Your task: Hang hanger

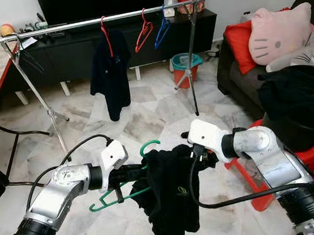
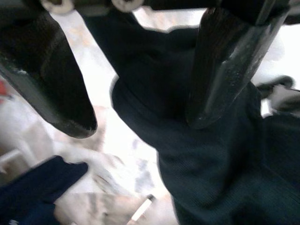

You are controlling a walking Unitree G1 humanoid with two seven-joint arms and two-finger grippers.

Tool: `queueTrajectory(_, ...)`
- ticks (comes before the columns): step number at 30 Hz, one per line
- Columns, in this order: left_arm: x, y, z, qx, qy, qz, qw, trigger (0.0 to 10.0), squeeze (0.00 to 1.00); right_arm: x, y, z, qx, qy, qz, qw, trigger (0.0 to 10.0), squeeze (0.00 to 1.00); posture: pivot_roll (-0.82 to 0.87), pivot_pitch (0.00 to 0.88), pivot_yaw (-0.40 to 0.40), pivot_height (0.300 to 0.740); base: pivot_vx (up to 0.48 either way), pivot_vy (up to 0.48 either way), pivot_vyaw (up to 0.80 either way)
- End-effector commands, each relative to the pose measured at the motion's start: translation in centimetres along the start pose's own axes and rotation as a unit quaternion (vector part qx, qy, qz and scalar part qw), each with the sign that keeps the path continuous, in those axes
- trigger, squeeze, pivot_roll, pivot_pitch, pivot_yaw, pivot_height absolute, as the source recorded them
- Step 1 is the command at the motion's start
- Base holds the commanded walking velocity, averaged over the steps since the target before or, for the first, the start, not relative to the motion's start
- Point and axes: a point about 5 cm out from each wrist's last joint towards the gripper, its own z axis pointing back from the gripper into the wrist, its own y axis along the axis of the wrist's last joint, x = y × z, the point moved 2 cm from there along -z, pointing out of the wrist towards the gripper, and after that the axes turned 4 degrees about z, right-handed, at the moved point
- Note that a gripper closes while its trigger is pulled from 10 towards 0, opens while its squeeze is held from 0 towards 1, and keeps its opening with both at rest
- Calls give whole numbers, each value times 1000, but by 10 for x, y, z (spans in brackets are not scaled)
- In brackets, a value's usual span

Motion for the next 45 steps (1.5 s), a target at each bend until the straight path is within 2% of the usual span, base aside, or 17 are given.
queueTrajectory(1, 0, 15, 1, 10, -14, -27, 999, 10000, 0, 3, -2, 3, 10, 8, -1, 1000, 10000, 0, 61, 0, 1, 740, 0, 0, 0)
queueTrajectory(4, 6, 14, 3, 4, -41, -30, 999, 10000, 0, 3, -8, 7, 8, 27, -5, 1000, 10000, 0, 64, 0, -1, 740, 0, 0, 0)
queueTrajectory(11, 10, 10, 4, -5, -51, -28, 998, 10000, 0, 2, -2, 7, 35, 58, -6, 998, 10000, 0, 62, 0, 1, 740, 0, 0, 0)
queueTrajectory(18, 12, 12, 5, -7, -63, -29, 998, 10000, 0, 10, -4, 4, 19, 57, 33, 998, 10000, 0, 69, 0, 5, 740, 0, 0, 0)
queueTrajectory(19, 13, 12, 5, -8, -64, -29, 998, 10000, 0, 10, 0, 5, 33, 66, 31, 997, 10000, 78, 71, 0, 8, 740, 0, 0, 0)
queueTrajectory(20, 13, 12, 5, -8, -64, -29, 998, 10000, 0, 10, 0, 5, 33, 66, 31, 997, 10000, 78, 71, 0, 8, 740, 0, 0, 0)
queueTrajectory(21, 13, 12, 5, -8, -65, -28, 997, 10000, 0, 9, 1, 5, 37, 73, 29, 996, 10000, 486, 71, 0, 8, 740, 0, 0, 0)
queueTrajectory(22, 14, 11, 5, -9, -67, -27, 997, 10000, 0, 7, 2, 5, 39, 81, 31, 996, 10000, 1000, 68, 0, 10, 740, 0, 0, 0)
queueTrajectory(26, 15, 11, 5, -11, -70, -27, 997, 10000, 0, 5, 1, -1, 42, 88, 40, 994, 10000, 1000, 76, 0, 15, 740, 0, 0, 0)
queueTrajectory(27, 15, 12, 6, -11, -71, -27, 997, 10000, 0, 6, 0, -3, 41, 87, 42, 995, 10000, 859, 78, 0, 16, 740, 0, 0, 0)
queueTrajectory(28, 15, 12, 6, -11, -72, -27, 997, 10000, 0, 7, 0, -4, 41, 86, 42, 995, 10000, 859, 78, 0, 16, 740, 0, 0, 0)
queueTrajectory(29, 14, 13, 6, -11, -72, -27, 997, 10000, 0, 7, 1, -5, 44, 88, 42, 994, 10000, 608, 81, 0, 18, 740, 0, 0, 0)
queueTrajectory(30, 14, 13, 6, -11, -73, -26, 997, 10000, 0, 7, 2, -6, 48, 91, 44, 994, 10000, 118, 81, 0, 18, 740, 0, 0, 0)
queueTrajectory(32, 14, 13, 7, -12, -73, -26, 997, 10000, 0, 7, 3, -7, 51, 94, 45, 993, 10000, 118, 81, 0, 18, 740, 0, 0, 0)
queueTrajectory(33, 14, 13, 7, -13, -73, -26, 997, 10000, 0, 7, 5, -7, 54, 100, 47, 992, 10000, 0, 81, 0, 23, 740, 0, 0, 0)
queueTrajectory(39, 12, 15, 9, -15, -74, -25, 997, 10000, 0, 16, 5, -6, 38, 99, 68, 992, 10000, 0, 93, 0, 30, 740, 0, 0, 0)
queueTrajectory(45, 14, 15, 11, -16, -76, -22, 997, 10000, 0, 16, 9, -3, 46, 105, 74, 991, 10000, 0, 92, 3, 37, 740, 0, 0, 0)
